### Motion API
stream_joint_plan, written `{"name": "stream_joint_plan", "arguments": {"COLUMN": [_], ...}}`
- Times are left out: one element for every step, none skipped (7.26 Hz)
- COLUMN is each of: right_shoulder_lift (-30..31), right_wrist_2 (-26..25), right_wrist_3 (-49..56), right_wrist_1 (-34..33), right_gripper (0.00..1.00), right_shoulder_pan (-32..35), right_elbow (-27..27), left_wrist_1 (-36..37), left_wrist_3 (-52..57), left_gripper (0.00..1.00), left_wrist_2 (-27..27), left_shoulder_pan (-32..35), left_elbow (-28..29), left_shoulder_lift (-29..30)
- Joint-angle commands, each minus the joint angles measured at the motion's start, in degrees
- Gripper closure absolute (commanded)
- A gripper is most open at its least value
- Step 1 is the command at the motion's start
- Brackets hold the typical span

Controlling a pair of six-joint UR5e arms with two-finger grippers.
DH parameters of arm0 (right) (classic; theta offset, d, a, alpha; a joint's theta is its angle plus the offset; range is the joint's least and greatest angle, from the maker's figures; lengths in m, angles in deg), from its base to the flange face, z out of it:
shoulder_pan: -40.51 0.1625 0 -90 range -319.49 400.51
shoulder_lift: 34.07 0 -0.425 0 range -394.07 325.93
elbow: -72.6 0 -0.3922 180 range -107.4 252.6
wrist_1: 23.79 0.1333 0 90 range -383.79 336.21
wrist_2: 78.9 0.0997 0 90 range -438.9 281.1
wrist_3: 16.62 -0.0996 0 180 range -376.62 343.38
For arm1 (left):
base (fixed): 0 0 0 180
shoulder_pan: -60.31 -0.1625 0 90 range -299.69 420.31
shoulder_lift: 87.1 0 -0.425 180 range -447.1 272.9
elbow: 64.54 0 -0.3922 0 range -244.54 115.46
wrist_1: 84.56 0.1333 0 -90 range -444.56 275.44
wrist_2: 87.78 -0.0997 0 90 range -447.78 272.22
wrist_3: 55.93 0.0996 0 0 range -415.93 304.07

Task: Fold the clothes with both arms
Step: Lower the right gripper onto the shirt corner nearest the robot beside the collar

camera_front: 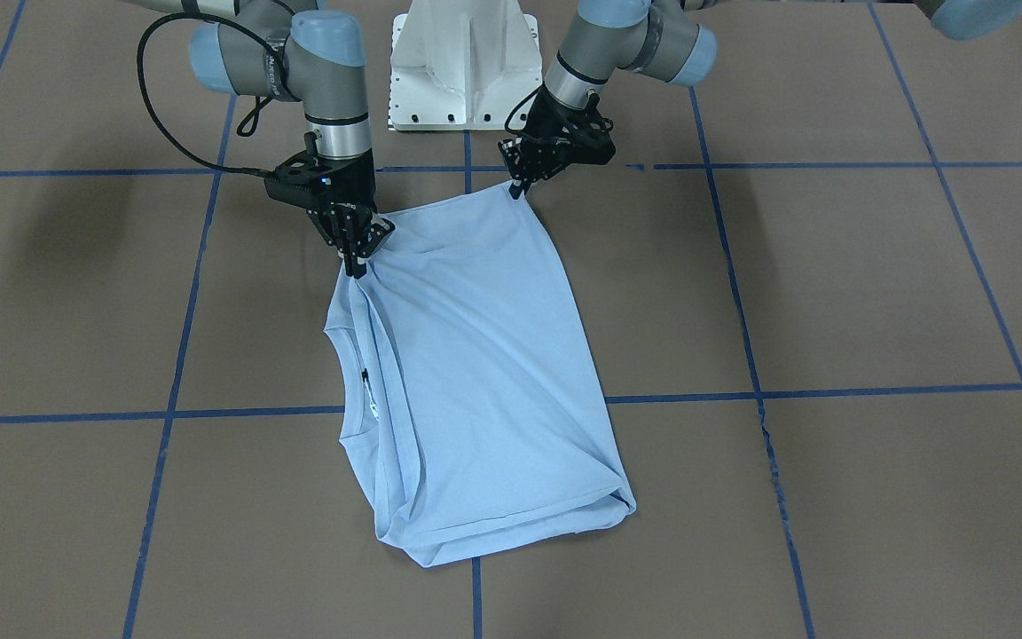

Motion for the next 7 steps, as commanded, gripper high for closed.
{"name": "stream_joint_plan", "arguments": {"right_shoulder_lift": [0.22, 0.31, 0.39, -0.13, -0.74, -0.75, -0.84], "right_wrist_2": [-0.11, -0.11, -1.15, -4.12, -5.63, -5.65, -5.65], "right_wrist_3": [0.18, 0.09, 0.18, 0.09, 0.09, 0.18, 0.53], "right_wrist_1": [-0.92, -1.71, -1.71, -1.54, -1.28, -1.45, -1.45], "right_gripper": [1.00, 1.00, 1.00, 0.28, 0.30, 0.33, 0.33], "right_shoulder_pan": [-0.40, -0.58, -1.10, -1.63, -1.63, -1.63, -1.54], "right_elbow": [-0.48, -0.31, 0.39, 2.66, 3.64, 3.56, 3.56], "left_wrist_1": [0.08, 0.08, 0.08, 0.08, -0.01, -0.01, -0.10], "left_wrist_3": [0.30, 0.39, 0.39, 0.39, 0.39, 0.39, 0.39], "left_gripper": [1.00, 1.00, 1.00, 1.00, 1.00, 1.00, 1.00], "left_wrist_2": [-0.14, -0.14, -0.14, -0.06, -0.06, -0.06, -0.06], "left_shoulder_pan": [0.04, 0.04, 0.04, 0.04, 0.04, 0.04, 0.04], "left_elbow": [-0.08, -0.08, -0.16, -0.08, -0.08, 0.10, 0.19], "left_shoulder_lift": [0.01, 0.01, 0.01, 0.01, -0.07, -0.08, -0.08]}}
